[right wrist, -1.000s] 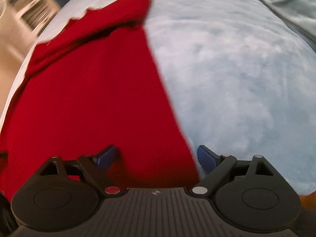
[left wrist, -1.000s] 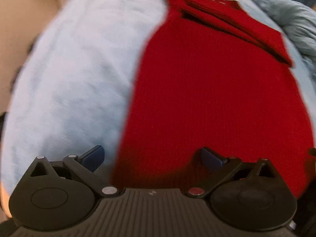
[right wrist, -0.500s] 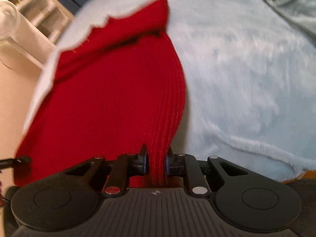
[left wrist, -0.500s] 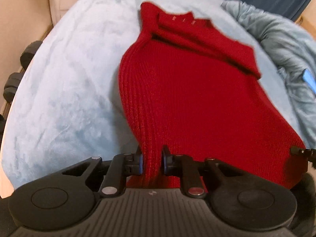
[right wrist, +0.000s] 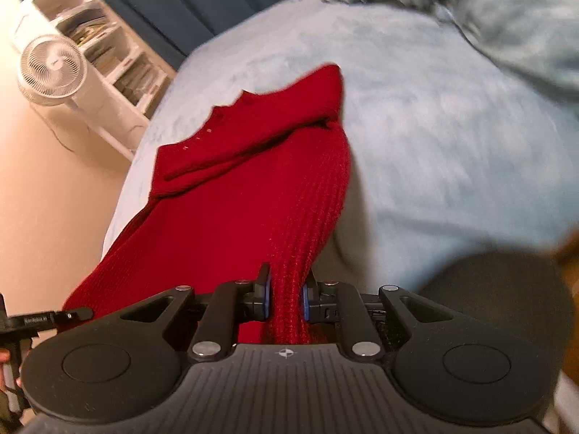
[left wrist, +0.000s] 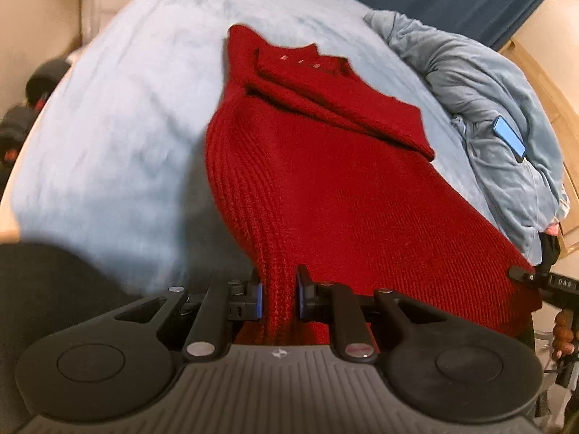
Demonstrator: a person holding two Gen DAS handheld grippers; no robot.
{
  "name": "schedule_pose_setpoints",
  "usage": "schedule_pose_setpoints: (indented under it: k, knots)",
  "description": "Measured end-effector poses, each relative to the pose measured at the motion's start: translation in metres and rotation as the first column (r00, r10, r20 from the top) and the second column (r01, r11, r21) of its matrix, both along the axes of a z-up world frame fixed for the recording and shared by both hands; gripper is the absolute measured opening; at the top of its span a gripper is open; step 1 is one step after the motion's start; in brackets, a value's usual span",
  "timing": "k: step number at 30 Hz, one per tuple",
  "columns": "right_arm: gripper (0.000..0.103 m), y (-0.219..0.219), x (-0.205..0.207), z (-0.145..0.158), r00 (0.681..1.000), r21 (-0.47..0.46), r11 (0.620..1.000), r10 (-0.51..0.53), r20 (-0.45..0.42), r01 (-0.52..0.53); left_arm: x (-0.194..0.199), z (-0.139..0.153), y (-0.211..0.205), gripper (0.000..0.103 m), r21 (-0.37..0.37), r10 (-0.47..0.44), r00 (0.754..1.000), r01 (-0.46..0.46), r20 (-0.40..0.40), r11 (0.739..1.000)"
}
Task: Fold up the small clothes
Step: 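Grasp the hem corners with the left tool while the right tool grasps the other corner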
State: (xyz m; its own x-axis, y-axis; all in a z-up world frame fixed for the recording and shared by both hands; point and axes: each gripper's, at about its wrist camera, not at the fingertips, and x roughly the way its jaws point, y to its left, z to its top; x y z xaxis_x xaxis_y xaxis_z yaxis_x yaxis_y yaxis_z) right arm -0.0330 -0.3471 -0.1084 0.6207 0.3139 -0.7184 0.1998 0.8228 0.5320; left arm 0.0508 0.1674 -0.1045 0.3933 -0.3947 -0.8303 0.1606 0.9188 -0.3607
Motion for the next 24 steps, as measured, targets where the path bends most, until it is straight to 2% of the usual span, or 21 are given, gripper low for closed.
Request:
schedule_pose_setpoints:
  k: [3, 5, 11, 15, 18, 19, 20, 21, 22, 23, 24]
  knots:
    - [0.016, -0.005, -0.025, -0.008, 0.998, 0.044, 0.998, -0.039, -0.043, 0.041, -0.003, -0.012, 0.01, 0.018, -0.008, 0.036, 0.999, -0.036, -0.041, 0.999]
    - [0.016, -0.006, -0.026, -0.009, 0.997, 0.057, 0.997, -0.051, -0.063, 0.055, 0.006, -0.016, 0.016, 0.018, -0.022, 0.06, 0.996, -0.062, -0.064, 0.998]
    - [0.016, -0.006, 0.015, 0.011, 0.995, 0.06, 0.998, -0.018, -0.093, 0.023, 0.054, 0.0, 0.021, 0.018, -0.078, 0.081, 0.993, -0.087, -0.081, 0.993]
    - [0.016, -0.027, 0.081, 0.025, 0.991, 0.096, 0.995, -0.024, -0.132, 0.036, 0.134, 0.021, 0.016, 0.017, -0.101, 0.083, 0.995, -0.087, -0.046, 0.991]
    - [0.015, -0.05, 0.16, 0.03, 0.989, 0.134, 0.989, -0.046, -0.139, 0.065, 0.222, 0.031, 0.005, 0.016, -0.077, 0.113, 0.994, -0.111, 0.011, 0.991]
    - [0.016, -0.058, 0.187, 0.028, 0.987, 0.141, 0.986, -0.063, -0.145, 0.084, 0.258, 0.03, 0.002, 0.017, -0.062, 0.153, 0.988, -0.151, 0.028, 0.987]
    - [0.016, -0.064, 0.218, 0.024, 0.983, 0.156, 0.98, -0.096, -0.158, 0.121, 0.291, 0.025, 0.001, 0.021, -0.047, 0.194, 0.981, -0.193, 0.028, 0.98]
    - [0.02, -0.073, 0.252, 0.014, 0.973, 0.184, 0.968, -0.14, -0.183, 0.173, 0.325, 0.014, 0.0, 0.04, -0.016, 0.246, 0.969, -0.245, 0.02, 0.969]
    - [0.032, -0.08, 0.276, 0.006, 0.966, 0.193, 0.959, -0.169, -0.197, 0.207, 0.351, 0.006, 0.002, 0.068, 0.049, 0.319, 0.948, -0.32, 0.02, 0.946]
    - [0.042, -0.086, 0.298, -0.005, 0.954, 0.18, 0.951, -0.214, -0.209, 0.252, 0.37, -0.001, 0.004, 0.076, 0.112, 0.395, 0.918, -0.396, 0.026, 0.911]
    - [0.063, -0.092, 0.315, -0.017, 0.932, 0.14, 0.939, -0.279, -0.23, 0.315, 0.382, -0.006, 0.007, 0.082, 0.136, 0.434, 0.9, -0.434, 0.038, 0.89]
